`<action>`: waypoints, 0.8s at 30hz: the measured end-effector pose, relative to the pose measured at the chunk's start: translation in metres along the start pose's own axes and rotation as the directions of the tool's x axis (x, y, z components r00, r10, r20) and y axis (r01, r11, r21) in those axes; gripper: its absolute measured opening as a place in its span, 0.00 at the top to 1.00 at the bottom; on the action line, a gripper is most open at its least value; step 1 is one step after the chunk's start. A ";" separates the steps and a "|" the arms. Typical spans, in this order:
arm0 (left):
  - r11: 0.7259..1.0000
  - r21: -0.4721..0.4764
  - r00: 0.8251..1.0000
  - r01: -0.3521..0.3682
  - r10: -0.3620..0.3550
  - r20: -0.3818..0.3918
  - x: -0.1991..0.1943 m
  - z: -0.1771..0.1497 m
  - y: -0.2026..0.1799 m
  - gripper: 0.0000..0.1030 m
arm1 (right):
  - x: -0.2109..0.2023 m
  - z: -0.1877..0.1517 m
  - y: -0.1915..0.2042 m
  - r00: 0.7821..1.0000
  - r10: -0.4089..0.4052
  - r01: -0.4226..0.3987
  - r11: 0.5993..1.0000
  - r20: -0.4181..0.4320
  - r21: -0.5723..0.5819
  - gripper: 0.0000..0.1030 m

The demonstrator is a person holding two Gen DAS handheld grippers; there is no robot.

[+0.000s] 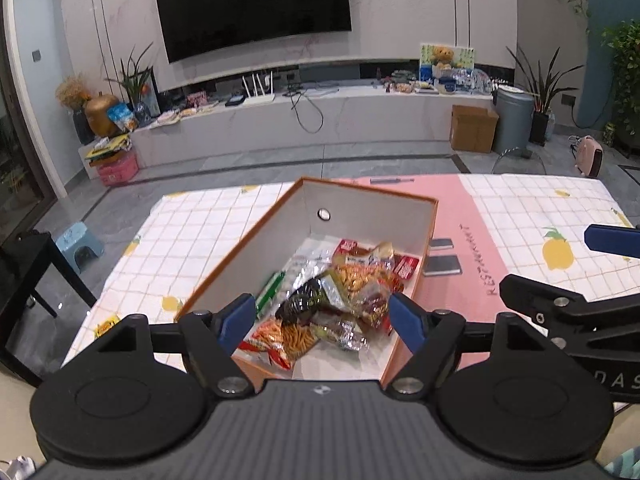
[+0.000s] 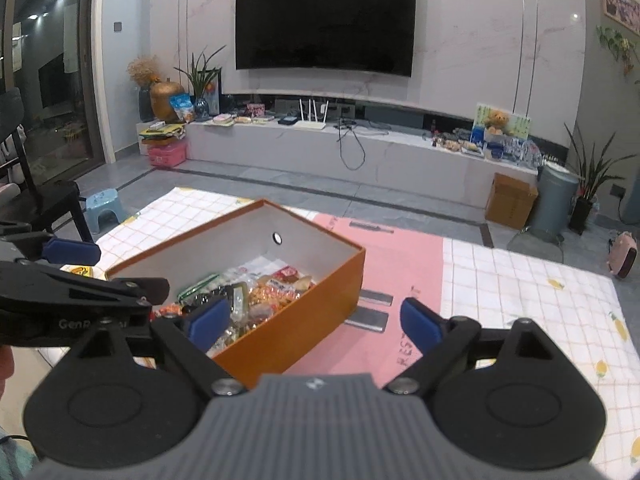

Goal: Organize snacks

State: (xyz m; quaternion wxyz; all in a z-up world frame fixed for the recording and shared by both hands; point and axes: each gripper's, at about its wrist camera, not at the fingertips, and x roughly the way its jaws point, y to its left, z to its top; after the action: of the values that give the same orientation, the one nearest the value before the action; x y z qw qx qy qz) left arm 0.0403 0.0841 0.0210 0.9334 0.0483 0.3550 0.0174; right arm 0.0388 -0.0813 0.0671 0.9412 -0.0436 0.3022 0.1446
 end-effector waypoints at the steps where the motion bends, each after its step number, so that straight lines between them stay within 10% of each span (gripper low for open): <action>1: 1.000 -0.002 1.000 0.001 -0.001 -0.009 0.001 -0.004 0.001 0.14 | 0.003 -0.002 0.000 1.000 -0.001 0.001 1.000 -0.008 0.000 0.13; 24: 0.999 -0.037 0.999 0.007 -0.009 -0.050 0.006 -0.008 0.010 0.14 | 0.022 -0.005 0.006 0.999 0.004 -0.004 1.000 -0.049 -0.002 0.13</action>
State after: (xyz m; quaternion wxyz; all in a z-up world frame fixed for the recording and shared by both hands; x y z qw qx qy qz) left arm 0.0399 0.0950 0.0121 0.9250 0.0292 0.3782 0.0213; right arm 0.0513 -0.0708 0.0500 0.9332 -0.0474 0.3250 0.1458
